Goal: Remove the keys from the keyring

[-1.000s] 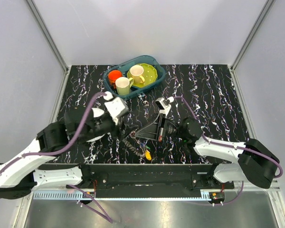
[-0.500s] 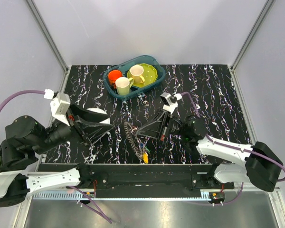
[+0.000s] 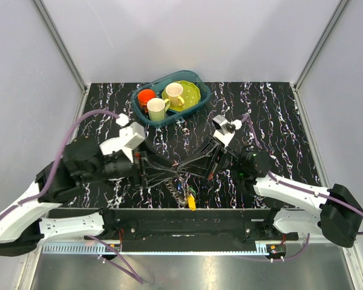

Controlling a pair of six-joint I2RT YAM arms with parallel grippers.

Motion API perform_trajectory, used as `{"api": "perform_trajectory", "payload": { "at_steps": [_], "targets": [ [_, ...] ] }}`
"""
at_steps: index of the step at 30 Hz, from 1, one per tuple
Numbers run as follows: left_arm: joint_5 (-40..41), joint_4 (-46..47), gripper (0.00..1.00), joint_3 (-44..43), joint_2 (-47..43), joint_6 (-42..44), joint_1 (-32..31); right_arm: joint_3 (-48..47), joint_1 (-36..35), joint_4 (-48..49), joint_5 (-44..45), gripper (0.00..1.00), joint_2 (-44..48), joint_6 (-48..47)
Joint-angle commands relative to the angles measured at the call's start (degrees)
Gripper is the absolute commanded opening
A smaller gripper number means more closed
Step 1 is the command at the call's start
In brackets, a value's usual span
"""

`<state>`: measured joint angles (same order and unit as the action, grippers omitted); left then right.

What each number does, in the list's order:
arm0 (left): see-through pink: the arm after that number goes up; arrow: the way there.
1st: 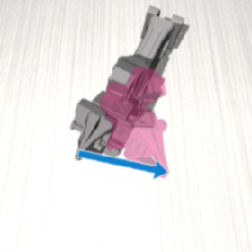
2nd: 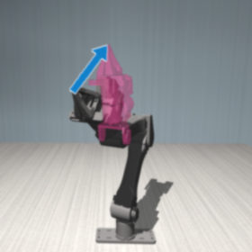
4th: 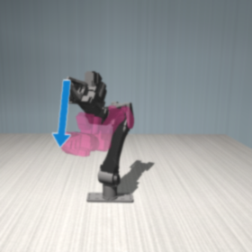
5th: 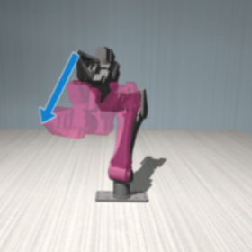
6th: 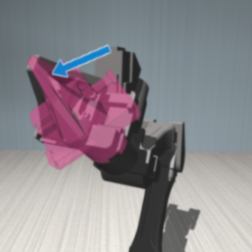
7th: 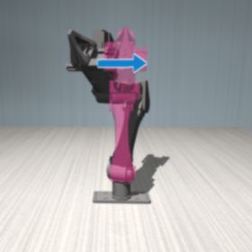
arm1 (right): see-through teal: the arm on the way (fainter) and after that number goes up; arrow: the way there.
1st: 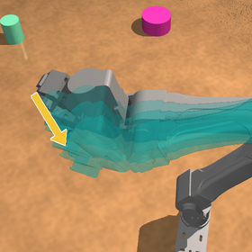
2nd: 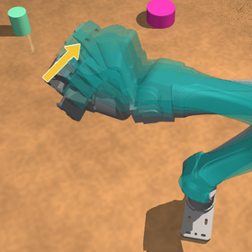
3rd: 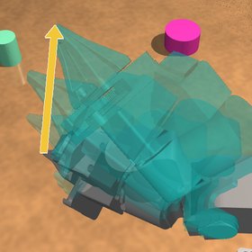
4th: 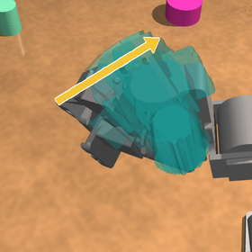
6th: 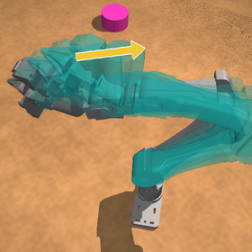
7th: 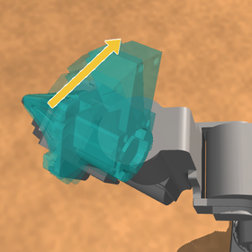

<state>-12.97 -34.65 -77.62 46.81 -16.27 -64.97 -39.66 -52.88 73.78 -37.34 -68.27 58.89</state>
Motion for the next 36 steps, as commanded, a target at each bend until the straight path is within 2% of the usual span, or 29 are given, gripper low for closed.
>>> {"api": "perform_trajectory", "payload": {
  "at_steps": [1,7,15,20,28,36],
  "targets": [
    [-5.13,5.82,0.37,-0.16,2.15,1.94,-0.16,-1.39,-0.38,14.64,-0.8,0.0,2.61,-4.31],
    [-3.11,5.65,0.35,0.45,2.68,2.82,-0.16,-0.16,-0.47,14.64,-1.15,0.0,3.23,-5.98],
    [-0.03,4.6,0.31,1.33,-1.27,2.91,-0.16,0.99,-0.38,14.55,-0.8,0.0,4.2,-7.65],
    [-1.96,4.77,0.37,1.86,-0.49,2.83,-0.07,1.16,-0.47,14.55,-0.89,0.0,3.94,-7.74],
    [-2.67,4.42,0.38,1.69,0.92,2.91,-0.16,1.87,-0.47,14.46,-0.54,0.0,4.55,-7.92],
    [0.31,2.93,0.38,2.21,-0.13,2.21,-0.07,1.78,-0.47,14.46,-0.63,0.0,4.64,-7.74]
  ]
}}
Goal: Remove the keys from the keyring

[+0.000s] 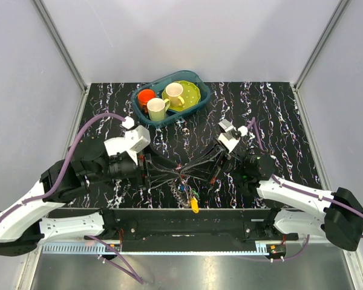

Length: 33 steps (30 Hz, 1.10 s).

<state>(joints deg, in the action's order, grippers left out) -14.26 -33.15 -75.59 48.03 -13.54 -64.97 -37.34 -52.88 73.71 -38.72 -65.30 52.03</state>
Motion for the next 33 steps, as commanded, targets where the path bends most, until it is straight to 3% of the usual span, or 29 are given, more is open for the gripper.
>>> {"api": "perform_trajectory", "payload": {
  "at_steps": [1,22,33],
  "targets": [
    [1.87,1.42,0.38,0.18,-1.8,-0.7,-0.16,-0.45,-0.47,14.62,0.66,0.0,1.75,-0.88],
    [1.52,1.51,0.33,0.71,-1.28,-3.51,-0.16,-0.45,-0.47,14.53,0.22,0.0,0.61,-0.79],
    [-0.33,1.51,0.19,0.62,0.48,-4.04,-0.16,-0.45,-0.38,14.62,-0.13,0.0,0.17,-0.61]
  ]
}}
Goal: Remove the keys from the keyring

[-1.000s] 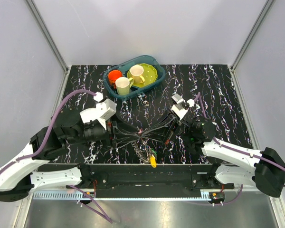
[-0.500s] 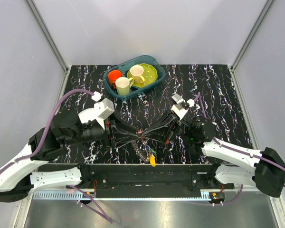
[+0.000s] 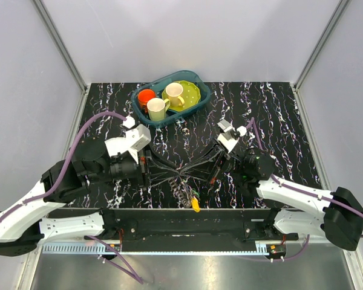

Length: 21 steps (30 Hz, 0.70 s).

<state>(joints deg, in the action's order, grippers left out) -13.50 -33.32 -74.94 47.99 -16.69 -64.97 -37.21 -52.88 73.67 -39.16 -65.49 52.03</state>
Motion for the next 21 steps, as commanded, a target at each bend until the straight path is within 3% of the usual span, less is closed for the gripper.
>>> {"api": "perform_trajectory", "payload": {
  "at_steps": [1,4,9,12,15,21],
  "targets": [
    [-1.09,1.77,0.12,0.05,0.7,-0.89,-0.16,-0.49,-0.47,14.57,0.4,0.0,0.45,-0.79],
    [-0.65,1.77,0.0,-0.03,0.97,-0.89,-0.16,0.21,-0.47,14.57,0.66,0.0,0.63,-0.79],
    [0.49,0.63,0.0,-0.47,0.97,-0.02,-0.07,1.44,-0.47,14.4,1.97,0.01,1.33,-0.61],
    [1.19,0.98,0.0,0.31,-0.35,1.82,-0.16,3.11,-0.47,13.26,2.86,0.15,2.82,-1.75],
    [-0.39,1.5,0.0,-0.12,-0.88,3.5,-0.16,4.51,-0.38,8.88,1.81,0.23,4.93,-4.73],
    [-2.32,0.71,0.0,-0.74,-1.14,8.33,-0.07,4.96,-0.38,-13.08,0.57,0.31,14.5,-17.45]
  ]
}}
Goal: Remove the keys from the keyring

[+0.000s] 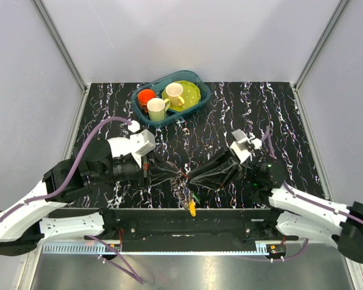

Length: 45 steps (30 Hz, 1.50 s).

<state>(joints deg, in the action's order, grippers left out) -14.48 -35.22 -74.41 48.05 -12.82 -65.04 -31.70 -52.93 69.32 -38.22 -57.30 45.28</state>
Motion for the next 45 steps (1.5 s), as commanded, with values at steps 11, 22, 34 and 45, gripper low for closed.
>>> {"api": "perform_trajectory", "payload": {
  "at_steps": [11,22,34,45],
  "targets": [
    [-9.24,2.35,0.0,-1.17,-2.62,12.46,-0.09,-13.98,-0.42,-56.39,-0.96,0.46,13.27,-41.48],
    [-6.19,1.65,0.0,-3.02,0.37,12.38,-0.09,-14.44,-0.42,-46.65,-9.68,0.52,7.73,-36.93],
    [-3.01,0.95,0.0,-3.63,0.9,12.47,-0.09,-12.95,-0.86,-48.05,-3.97,0.49,7.55,-38.16],
    [-1.87,2.17,0.0,-2.32,1.08,12.12,-0.09,-12.77,-1.74,-47.79,0.86,0.45,6.76,-39.56]
  ]
}}
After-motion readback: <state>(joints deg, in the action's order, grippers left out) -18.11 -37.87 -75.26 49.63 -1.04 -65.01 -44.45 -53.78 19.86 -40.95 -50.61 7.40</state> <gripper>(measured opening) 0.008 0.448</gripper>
